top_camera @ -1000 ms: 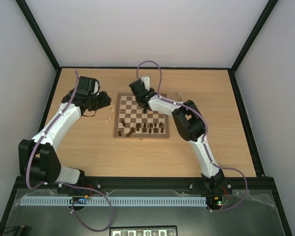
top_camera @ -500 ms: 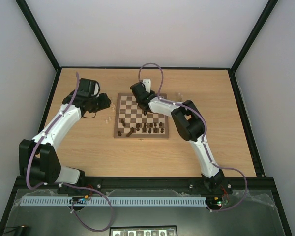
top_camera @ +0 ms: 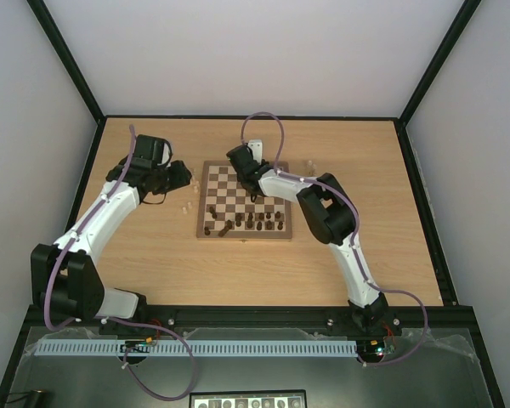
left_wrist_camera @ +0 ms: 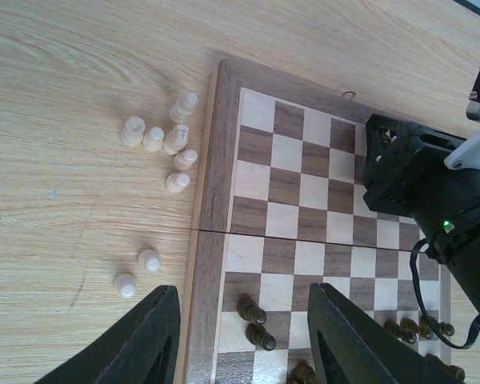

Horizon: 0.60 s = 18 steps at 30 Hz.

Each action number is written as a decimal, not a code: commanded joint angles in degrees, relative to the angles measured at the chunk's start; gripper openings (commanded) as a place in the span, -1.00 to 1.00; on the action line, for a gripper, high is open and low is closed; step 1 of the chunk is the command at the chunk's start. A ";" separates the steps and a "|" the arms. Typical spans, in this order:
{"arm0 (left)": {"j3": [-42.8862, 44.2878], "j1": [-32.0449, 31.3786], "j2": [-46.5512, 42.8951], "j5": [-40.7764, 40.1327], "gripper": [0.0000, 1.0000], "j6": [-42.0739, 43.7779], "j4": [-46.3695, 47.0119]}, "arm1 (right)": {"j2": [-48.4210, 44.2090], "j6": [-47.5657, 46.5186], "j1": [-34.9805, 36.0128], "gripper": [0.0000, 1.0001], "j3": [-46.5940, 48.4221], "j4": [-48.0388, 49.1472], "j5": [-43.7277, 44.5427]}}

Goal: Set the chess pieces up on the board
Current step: Place the chess piece on the chessboard.

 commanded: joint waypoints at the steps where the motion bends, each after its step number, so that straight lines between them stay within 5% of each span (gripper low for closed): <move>1: -0.36 0.45 -1.63 -0.07 -0.07 -0.38 0.01 | -4.20 0.30 -0.02 -0.37 -0.71 -2.11 -0.54; 10: 0.56 0.46 -1.46 -0.37 -0.08 -0.31 -0.33 | -7.11 1.40 -0.27 -0.04 0.96 -6.12 -3.83; 18: 4.09 0.69 -0.27 0.31 -0.06 0.37 -2.89 | -4.20 2.77 -4.01 -0.01 13.87 -24.52 -14.12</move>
